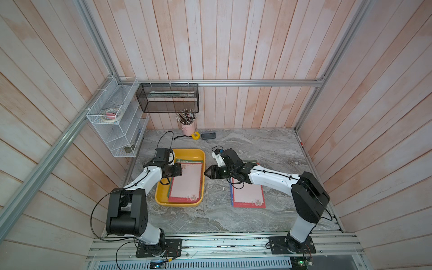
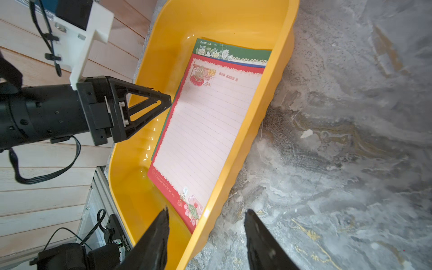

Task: Take out the stationery paper from the storage box
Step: Pick up the stationery paper from the storage box.

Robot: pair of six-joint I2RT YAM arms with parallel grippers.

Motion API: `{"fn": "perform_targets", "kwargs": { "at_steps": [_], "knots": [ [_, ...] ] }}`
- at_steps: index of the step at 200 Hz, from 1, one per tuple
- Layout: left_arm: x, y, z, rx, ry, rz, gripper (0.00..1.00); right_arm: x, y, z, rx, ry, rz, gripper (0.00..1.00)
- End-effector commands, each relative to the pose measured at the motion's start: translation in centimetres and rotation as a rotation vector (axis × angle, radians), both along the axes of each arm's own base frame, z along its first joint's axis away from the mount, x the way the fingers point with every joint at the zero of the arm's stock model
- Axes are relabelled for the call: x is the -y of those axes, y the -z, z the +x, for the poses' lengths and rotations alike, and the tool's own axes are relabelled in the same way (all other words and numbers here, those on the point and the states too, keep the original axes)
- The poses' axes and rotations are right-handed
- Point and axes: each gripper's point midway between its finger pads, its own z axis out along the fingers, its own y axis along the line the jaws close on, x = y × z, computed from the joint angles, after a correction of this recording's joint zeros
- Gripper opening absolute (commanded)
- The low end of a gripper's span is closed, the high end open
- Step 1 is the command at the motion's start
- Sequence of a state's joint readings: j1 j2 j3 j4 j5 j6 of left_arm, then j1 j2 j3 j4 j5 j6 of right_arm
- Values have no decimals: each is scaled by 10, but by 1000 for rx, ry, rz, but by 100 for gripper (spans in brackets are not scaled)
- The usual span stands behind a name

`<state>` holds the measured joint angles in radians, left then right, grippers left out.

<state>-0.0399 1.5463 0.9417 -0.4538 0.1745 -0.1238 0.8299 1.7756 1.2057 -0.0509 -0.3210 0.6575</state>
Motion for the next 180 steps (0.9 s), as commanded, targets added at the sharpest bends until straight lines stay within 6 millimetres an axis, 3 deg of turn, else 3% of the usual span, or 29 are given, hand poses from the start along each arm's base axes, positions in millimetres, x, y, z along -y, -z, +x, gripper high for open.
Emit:
{"fn": "perform_targets", "kwargs": {
  "at_steps": [1, 66, 180],
  "knots": [
    [-3, -1, 5, -2, 4, 15, 63, -10, 0, 1, -11, -16, 14, 54],
    [-2, 11, 2, -48, 6, 13, 63, -7, -4, 4, 11, 2, 12, 54],
    [1, 20, 0, -82, 14, -5, 63, -5, 19, 7, -8, 19, -30, 54]
  ]
}}
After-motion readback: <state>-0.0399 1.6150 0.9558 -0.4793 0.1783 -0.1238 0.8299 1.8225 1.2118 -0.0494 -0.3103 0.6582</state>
